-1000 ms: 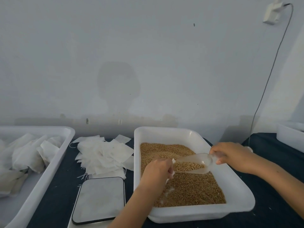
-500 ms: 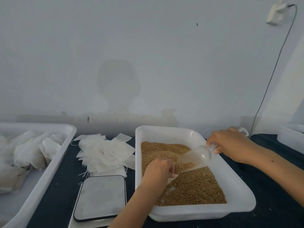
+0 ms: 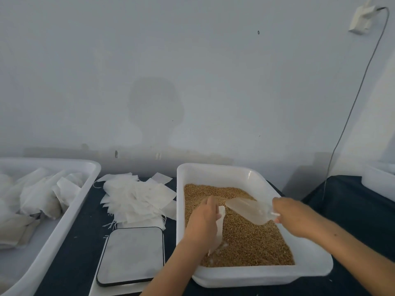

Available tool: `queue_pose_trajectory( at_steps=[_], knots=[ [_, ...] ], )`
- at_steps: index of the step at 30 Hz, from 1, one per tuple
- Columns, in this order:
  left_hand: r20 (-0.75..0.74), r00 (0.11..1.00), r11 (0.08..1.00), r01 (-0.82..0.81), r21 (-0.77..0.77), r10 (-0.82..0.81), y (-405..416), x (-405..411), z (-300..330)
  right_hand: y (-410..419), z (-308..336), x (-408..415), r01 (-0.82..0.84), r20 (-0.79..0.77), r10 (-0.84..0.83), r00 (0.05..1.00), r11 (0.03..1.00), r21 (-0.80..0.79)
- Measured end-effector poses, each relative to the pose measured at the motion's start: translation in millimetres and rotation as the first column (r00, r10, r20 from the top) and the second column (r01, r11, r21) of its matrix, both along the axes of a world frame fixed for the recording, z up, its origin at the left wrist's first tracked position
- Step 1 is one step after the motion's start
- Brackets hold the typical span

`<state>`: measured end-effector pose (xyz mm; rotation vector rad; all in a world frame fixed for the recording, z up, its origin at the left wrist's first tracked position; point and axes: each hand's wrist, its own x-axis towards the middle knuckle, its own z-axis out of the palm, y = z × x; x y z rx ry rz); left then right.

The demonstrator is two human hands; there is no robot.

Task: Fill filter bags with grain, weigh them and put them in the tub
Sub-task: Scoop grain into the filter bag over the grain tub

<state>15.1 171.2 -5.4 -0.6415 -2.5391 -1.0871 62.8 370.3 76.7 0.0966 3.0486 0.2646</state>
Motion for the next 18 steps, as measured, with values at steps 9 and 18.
queue_pose_trajectory(
  at_steps=[9,18],
  knots=[
    [0.268,0.962,0.889,-0.080,0.452,-0.050,-11.4,-0.9,13.8,-26.1,-71.8,-11.2,0.029,0.028,-0.025,0.999,0.981,-0.190],
    [0.205,0.966,0.789,-0.002,0.614,-0.157,-16.8,1.2,19.0,-30.7,-47.9,-14.8,-0.037,0.066,0.110,0.992,0.740,-0.672]
  ],
)
